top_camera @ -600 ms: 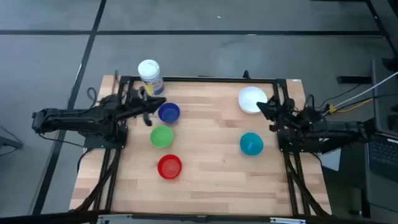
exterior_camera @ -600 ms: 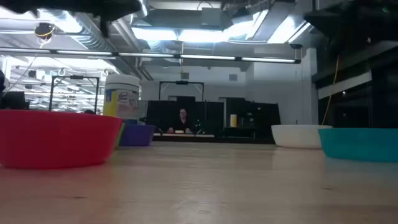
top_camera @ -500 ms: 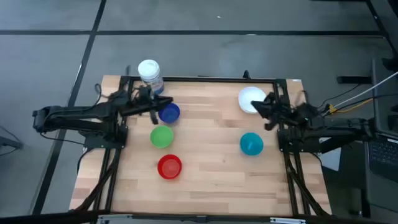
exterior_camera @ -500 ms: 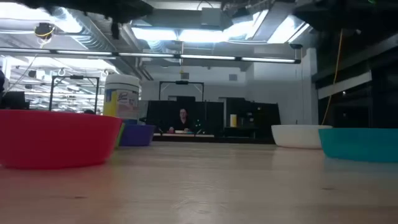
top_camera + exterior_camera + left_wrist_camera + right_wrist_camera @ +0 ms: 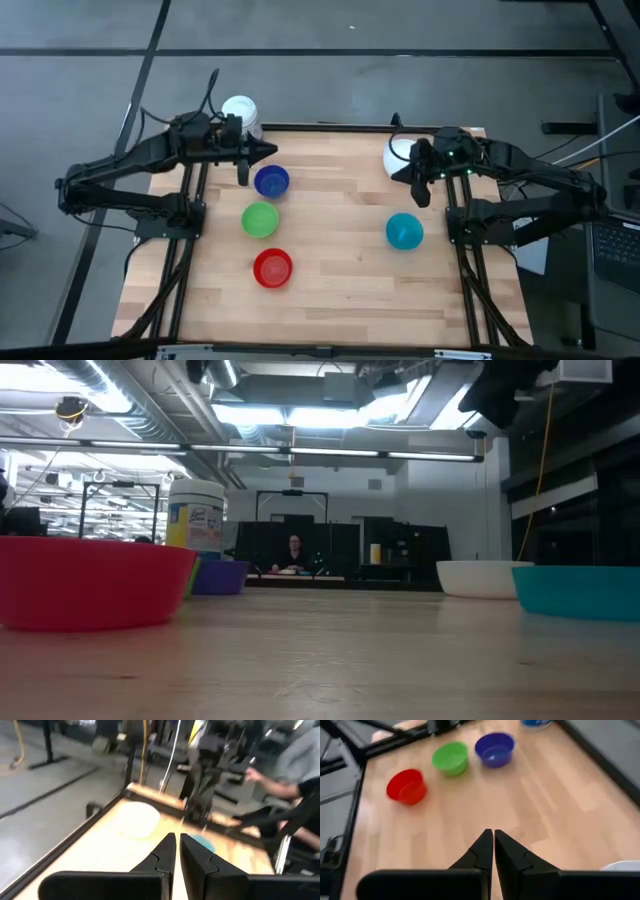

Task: Nest bowls inside each other
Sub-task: Stack the light blue bowl on the white bowl

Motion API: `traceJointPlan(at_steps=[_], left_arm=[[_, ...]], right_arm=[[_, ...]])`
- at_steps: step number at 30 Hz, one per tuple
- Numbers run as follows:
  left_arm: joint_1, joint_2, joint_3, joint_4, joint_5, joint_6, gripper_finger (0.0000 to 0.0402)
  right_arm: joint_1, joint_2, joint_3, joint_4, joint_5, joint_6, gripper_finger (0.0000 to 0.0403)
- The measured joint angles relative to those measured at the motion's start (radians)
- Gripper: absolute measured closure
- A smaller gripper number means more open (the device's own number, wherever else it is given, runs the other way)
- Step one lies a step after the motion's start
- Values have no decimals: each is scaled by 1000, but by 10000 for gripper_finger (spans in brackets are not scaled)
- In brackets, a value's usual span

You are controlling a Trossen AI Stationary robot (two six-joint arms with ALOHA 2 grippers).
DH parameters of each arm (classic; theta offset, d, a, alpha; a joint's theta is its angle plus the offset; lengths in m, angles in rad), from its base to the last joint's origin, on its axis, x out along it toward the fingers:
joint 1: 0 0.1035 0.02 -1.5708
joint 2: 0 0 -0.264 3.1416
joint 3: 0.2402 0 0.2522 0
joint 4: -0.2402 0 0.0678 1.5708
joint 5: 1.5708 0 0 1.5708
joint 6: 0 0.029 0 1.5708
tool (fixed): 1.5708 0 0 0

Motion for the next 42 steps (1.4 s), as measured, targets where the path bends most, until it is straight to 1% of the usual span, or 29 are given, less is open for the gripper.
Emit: traceJointPlan(at_steps=[2,5,8,13,18,21,24,26,29,33,35,37,42], left_arm=[[-13,2,26,-92,-41,1,382],[-34,5,27,-186,-102,4,382],[-47,4,26,-258,-143,4,382],[-49,5,26,-310,-163,-8,382],[-36,5,26,-374,-172,32,382],[-12,4,7,-388,-169,76,382],[26,-1,-24,-391,-116,114,382],[48,0,-48,-400,-96,135,382],[67,0,-94,-371,-89,152,382],[87,0,-125,-352,-60,164,382],[87,0,-141,-322,-60,164,382],[87,-1,-150,-300,-60,161,382],[87,-2,-156,-271,-61,158,381]], right_arm=[[4,18,-3,-68,-23,10,375],[15,42,-9,-182,-31,2,361],[16,50,-9,-231,-67,-30,346],[16,52,-9,-262,-148,-41,330],[16,76,-9,-283,-165,-33,329],[14,114,-9,-270,-165,-10,330],[13,171,-9,-270,-171,10,326],[14,205,-9,-273,-173,5,319],[14,245,-9,-272,-173,-4,305],[14,276,-15,-327,-172,-29,287],[14,277,-49,-349,-172,-35,282],[14,260,-112,-356,-182,-33,280],[14,176,-276,-307,-247,37,292]])
